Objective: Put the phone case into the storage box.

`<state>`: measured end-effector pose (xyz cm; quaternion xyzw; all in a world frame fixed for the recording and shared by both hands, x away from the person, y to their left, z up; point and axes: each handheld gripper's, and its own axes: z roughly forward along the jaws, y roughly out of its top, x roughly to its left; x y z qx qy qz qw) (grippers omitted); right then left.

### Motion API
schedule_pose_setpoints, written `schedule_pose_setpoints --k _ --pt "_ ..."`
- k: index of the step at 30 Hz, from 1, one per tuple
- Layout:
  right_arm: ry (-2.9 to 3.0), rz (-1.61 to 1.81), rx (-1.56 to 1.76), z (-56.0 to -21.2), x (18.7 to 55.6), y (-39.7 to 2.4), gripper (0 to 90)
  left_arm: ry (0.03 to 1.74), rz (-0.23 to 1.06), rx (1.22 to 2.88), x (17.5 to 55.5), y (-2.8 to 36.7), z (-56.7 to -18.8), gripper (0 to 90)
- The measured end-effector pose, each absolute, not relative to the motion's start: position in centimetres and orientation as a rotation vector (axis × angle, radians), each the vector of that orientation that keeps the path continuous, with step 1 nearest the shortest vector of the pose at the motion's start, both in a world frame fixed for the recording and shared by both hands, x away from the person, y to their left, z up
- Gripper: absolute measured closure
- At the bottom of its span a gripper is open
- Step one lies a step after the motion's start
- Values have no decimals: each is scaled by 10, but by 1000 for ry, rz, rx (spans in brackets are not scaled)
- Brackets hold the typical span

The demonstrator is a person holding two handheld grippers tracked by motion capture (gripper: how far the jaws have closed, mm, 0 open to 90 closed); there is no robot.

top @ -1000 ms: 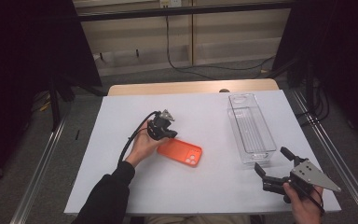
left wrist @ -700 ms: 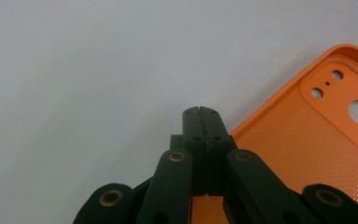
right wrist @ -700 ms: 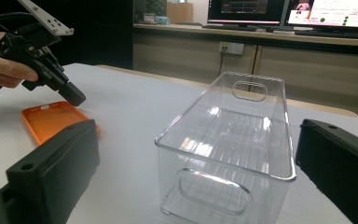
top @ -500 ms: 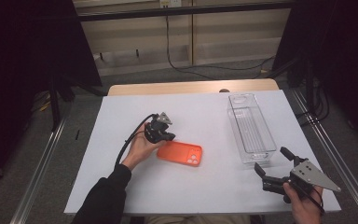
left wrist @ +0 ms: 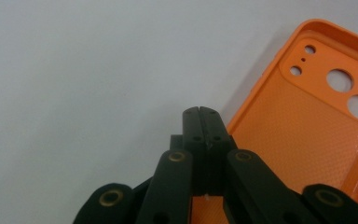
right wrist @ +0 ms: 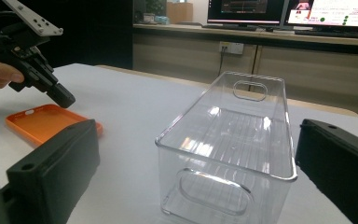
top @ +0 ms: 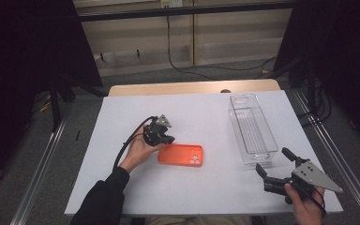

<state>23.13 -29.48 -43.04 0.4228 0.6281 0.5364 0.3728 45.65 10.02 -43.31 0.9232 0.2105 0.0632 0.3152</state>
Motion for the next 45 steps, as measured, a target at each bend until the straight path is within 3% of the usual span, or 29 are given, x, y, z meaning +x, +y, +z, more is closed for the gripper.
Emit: schedule_pose_setpoints --k 45 --pt "1608 1371 1083 -430 231 -295 0 558 151 2424 430 116 -432 900"
